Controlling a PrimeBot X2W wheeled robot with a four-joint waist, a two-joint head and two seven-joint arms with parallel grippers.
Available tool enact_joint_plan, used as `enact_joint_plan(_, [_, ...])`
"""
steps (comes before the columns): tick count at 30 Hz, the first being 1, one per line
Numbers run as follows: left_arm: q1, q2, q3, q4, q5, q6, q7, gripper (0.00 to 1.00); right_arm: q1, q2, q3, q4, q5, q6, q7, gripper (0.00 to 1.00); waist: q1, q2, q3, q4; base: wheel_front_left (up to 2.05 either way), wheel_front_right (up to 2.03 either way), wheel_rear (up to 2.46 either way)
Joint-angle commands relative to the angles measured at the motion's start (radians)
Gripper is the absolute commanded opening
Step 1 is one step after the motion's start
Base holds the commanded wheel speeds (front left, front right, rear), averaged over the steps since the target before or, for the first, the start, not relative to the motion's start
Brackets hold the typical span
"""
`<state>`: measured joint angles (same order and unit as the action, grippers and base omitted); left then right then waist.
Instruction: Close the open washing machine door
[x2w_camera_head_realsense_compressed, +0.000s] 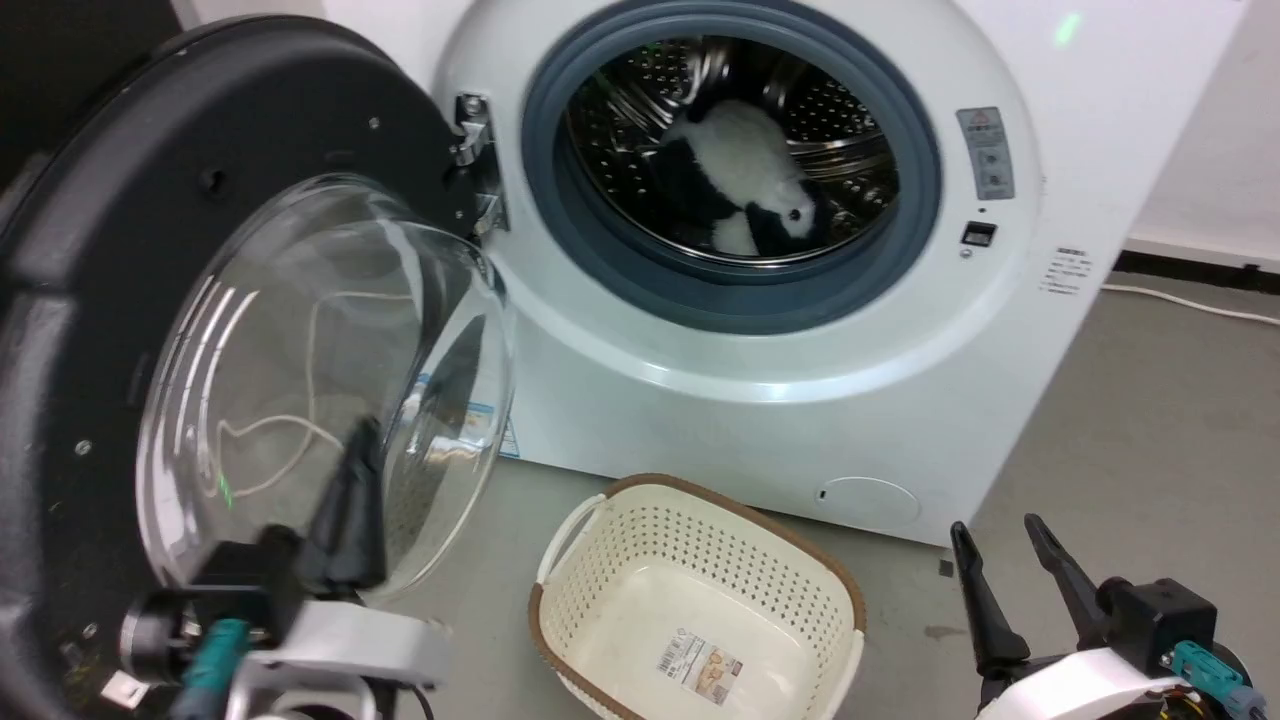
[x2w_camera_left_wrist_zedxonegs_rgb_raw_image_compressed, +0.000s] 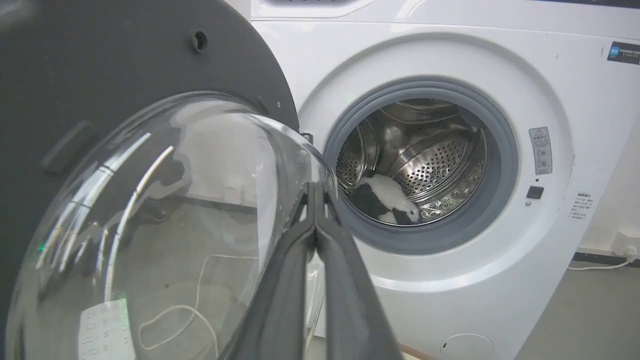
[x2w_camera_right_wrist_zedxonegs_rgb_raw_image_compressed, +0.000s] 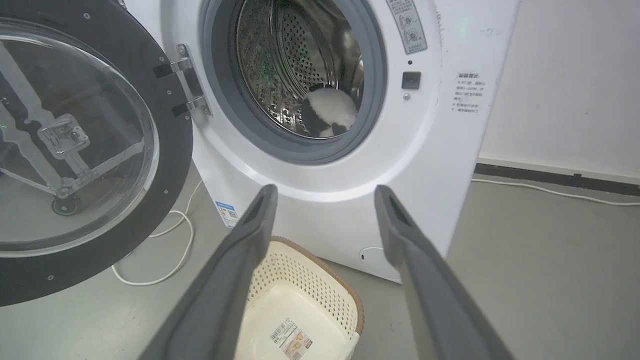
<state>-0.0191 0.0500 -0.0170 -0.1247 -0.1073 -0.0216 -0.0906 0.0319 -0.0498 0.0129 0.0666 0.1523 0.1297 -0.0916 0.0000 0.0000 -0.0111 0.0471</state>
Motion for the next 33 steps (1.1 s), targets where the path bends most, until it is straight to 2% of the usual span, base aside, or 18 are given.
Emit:
enact_joint_plan(1, [-0.015, 0.001, 0.009, -0.028, -0.009, -0.004, -0.011, 0.0, 0.011, 0.0, 0.002, 0.007, 0.013, 0.0, -0.011, 1.0, 0.0, 0.0, -0.001, 0.011, 0.0, 0.0, 0.0])
enact_joint_plan(2, [-0.025, 0.0, 0.028, -0.076, -0.018, 0.001, -0.015, 0.0, 0.012, 0.0, 0.002, 0.011, 0.02, 0.001, -0.015, 1.0, 0.0, 0.0, -0.003, 0.024, 0.0, 0.0, 0.0])
enact_joint_plan(10, [-0.063, 0.0, 0.136, -0.21, -0.037, 0.031, -0.03, 0.0, 0.014, 0.0, 0.007, 0.026, 0.047, 0.001, -0.03, 1.0, 0.0, 0.0, -0.009, 0.082, 0.0, 0.0, 0.0])
enact_joint_plan(17, [-0.074, 0.0, 0.349, -0.213, -0.068, 0.042, -0.044, 0.0, 0.015, 0.0, 0.007, 0.036, 0.075, 0.001, -0.044, 1.0, 0.0, 0.0, -0.007, 0.139, 0.0, 0.0, 0.0])
enact_joint_plan(20, [-0.071, 0.006, 0.434, -0.164, -0.094, 0.036, -0.051, 0.0, 0.015, 0.0, 0.005, 0.04, 0.084, 0.001, -0.05, 1.0, 0.0, 0.0, 0.0, 0.162, 0.0, 0.0, 0.0])
enact_joint_plan(23, [-0.072, 0.036, 0.493, -0.077, -0.121, 0.027, -0.053, 0.0, 0.015, 0.0, 0.001, 0.043, 0.089, 0.001, -0.057, 1.0, 0.0, 0.0, 0.015, 0.18, 0.0, 0.0, 0.0])
enact_joint_plan(24, [-0.076, 0.05, 0.508, -0.045, -0.13, 0.024, -0.051, 0.0, 0.014, 0.0, 0.0, 0.043, 0.089, 0.001, -0.059, 1.0, 0.0, 0.0, 0.022, 0.184, 0.0, 0.0, 0.0])
enact_joint_plan(25, [-0.09, 0.102, 0.531, 0.061, -0.153, 0.011, -0.017, 0.0, 0.006, 0.0, -0.004, 0.043, 0.088, 0.001, -0.065, 1.0, 0.0, 0.0, 0.044, 0.192, 0.0, 0.0, 0.0])
enact_joint_plan(33, [-0.154, 0.214, 0.502, 0.279, -0.208, -0.043, 0.091, 0.0, -0.014, 0.0, -0.011, 0.051, 0.088, 0.001, -0.081, 1.0, 0.0, 0.0, 0.082, 0.208, 0.0, 0.0, 0.0])
